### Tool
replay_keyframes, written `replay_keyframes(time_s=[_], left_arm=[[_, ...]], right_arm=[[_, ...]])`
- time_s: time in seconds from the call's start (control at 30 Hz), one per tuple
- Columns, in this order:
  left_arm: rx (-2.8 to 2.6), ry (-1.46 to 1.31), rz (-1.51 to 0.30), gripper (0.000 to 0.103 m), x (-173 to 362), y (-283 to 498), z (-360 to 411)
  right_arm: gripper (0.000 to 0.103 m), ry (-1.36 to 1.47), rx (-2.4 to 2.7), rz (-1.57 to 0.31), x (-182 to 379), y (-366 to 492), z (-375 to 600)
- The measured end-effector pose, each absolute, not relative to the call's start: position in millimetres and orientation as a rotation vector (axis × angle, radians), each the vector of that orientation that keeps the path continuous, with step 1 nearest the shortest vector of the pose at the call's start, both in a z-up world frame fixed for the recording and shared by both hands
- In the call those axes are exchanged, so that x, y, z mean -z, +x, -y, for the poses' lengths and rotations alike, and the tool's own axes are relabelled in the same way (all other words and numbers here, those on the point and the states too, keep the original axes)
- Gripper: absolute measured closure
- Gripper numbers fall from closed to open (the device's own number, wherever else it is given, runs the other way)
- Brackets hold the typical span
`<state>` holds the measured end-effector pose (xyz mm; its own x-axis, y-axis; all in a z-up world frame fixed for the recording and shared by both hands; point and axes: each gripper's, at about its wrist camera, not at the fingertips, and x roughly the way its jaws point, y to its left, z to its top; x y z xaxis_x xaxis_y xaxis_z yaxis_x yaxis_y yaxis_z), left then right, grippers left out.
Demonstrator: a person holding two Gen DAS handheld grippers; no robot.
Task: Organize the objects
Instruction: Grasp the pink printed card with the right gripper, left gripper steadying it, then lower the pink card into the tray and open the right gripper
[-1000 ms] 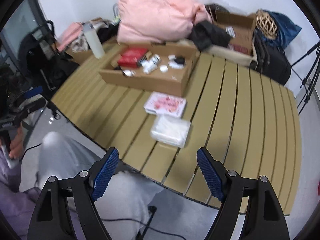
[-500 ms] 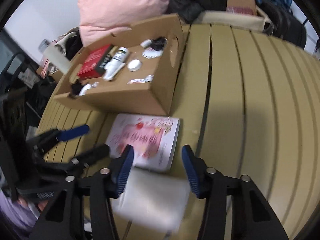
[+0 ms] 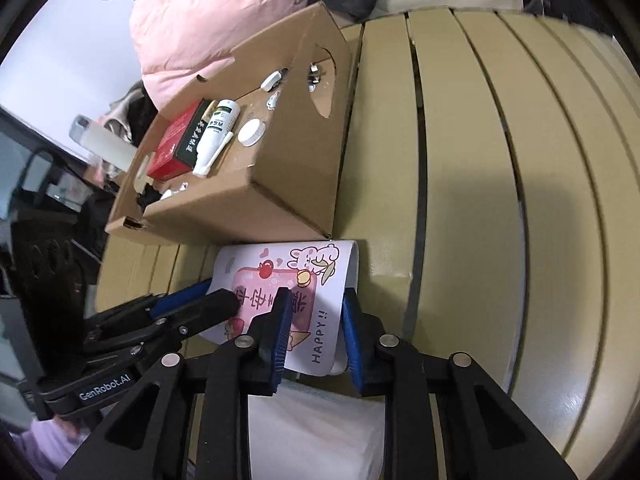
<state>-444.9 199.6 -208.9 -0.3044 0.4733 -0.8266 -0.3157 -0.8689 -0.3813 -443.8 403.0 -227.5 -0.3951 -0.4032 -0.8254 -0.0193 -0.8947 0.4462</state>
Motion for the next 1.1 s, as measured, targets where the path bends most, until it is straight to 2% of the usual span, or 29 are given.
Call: replay_keyframes(time_s=[0.2, 0.33, 0.43, 0.57, 0.73, 0.87, 1.0, 1.1], left_arm=[[-2.208, -1.325, 0.253, 0.086, 140.2, -417.3, -161.0], [-2.301, -1.155, 0.158, 0.086, 63.5, -407.9, -149.9], [-2.339, -1.083, 0.115, 0.087, 15.8, -413.8, -143.3], [-2.351, -1.075, 0.130, 0.087, -13.3, -439.7, -140.5], [-2.323, -1.174, 0.147, 0.087, 4.4, -475.7, -150.0], [-2.256, -1.345, 0.172, 0.087, 59.4, -512.6, -163.2], [-2.184, -1.498, 0.213, 0.087, 124.6, -542.2, -168.8], [-2.156, -1.557, 0.214, 0.087, 153.8, -552.5, -173.7]], right_arm=[[0.078, 1.427, 2.432, 0.501, 165.2, -417.0, -380.2], [0.078, 1.282, 2.464, 0.495, 103.1, -405.6, -364.6], [0.078, 1.193, 2.481, 0.462, 54.1, -404.7, -354.3], [0.078, 1.140, 2.530, 0.369, 6.4, -417.9, -339.1], [0.078, 1.213, 2.497, 0.392, 4.9, -457.9, -345.2], [0.078, 1.356, 2.455, 0.461, 47.0, -498.1, -359.4], [0.078, 1.508, 2.424, 0.443, 99.9, -527.9, -364.5], [0.078, 1.598, 2.395, 0.423, 132.7, -543.5, -367.4]])
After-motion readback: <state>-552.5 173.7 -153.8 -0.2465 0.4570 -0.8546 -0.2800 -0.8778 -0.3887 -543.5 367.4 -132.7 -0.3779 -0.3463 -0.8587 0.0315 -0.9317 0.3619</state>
